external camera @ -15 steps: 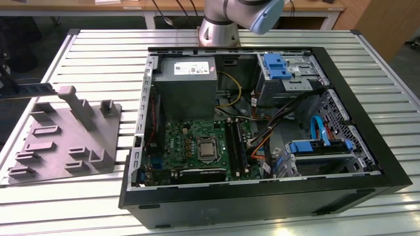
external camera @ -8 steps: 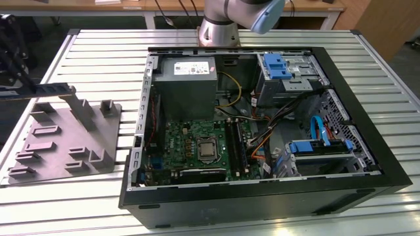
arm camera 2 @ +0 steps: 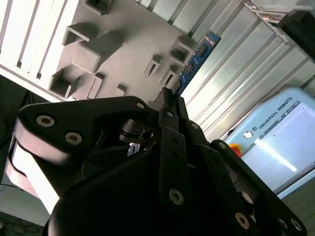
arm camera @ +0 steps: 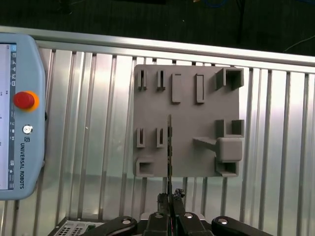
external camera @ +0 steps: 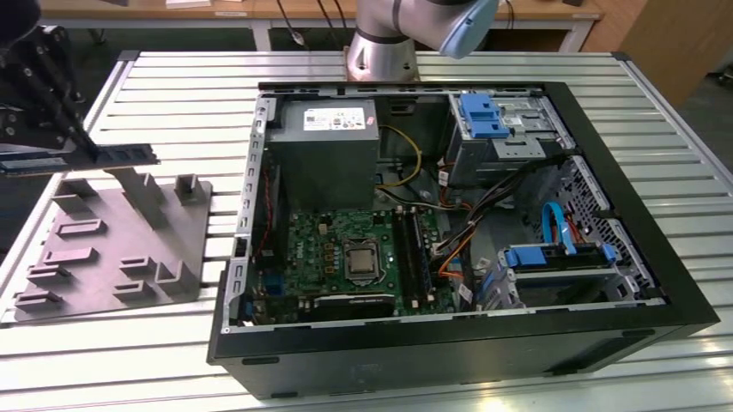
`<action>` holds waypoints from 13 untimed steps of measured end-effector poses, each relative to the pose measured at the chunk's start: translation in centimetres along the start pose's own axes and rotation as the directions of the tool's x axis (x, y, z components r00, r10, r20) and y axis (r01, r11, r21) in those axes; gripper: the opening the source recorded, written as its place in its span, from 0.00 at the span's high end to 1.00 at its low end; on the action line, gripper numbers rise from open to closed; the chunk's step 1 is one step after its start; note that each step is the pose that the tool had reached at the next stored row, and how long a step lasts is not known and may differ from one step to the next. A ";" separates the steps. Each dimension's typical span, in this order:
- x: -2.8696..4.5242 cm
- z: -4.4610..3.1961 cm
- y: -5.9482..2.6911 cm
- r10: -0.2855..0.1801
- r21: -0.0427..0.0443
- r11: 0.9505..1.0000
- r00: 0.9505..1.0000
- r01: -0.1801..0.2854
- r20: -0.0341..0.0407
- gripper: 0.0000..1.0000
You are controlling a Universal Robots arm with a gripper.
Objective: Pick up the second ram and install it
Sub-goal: 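Pick up the second ram and move it above second insertion slot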
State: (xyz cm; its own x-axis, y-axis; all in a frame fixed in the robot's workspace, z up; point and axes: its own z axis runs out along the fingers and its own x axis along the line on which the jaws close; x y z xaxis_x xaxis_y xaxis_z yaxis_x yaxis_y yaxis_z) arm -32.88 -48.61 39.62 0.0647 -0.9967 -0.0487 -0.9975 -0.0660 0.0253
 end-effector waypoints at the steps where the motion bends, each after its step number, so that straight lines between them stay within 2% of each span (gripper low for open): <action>1: 0.02 -0.01 -0.32 0.000 0.000 1.000 1.000 0.000 0.000 0.86; 13: 0.25 -0.10 -3.90 0.000 0.000 1.000 1.000 0.000 0.000 0.86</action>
State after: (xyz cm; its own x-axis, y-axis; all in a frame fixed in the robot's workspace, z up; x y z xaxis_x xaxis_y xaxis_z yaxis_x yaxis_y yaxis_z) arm -28.97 -48.61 39.61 0.0648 -0.9967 -0.0487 -0.9975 -0.0661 0.0258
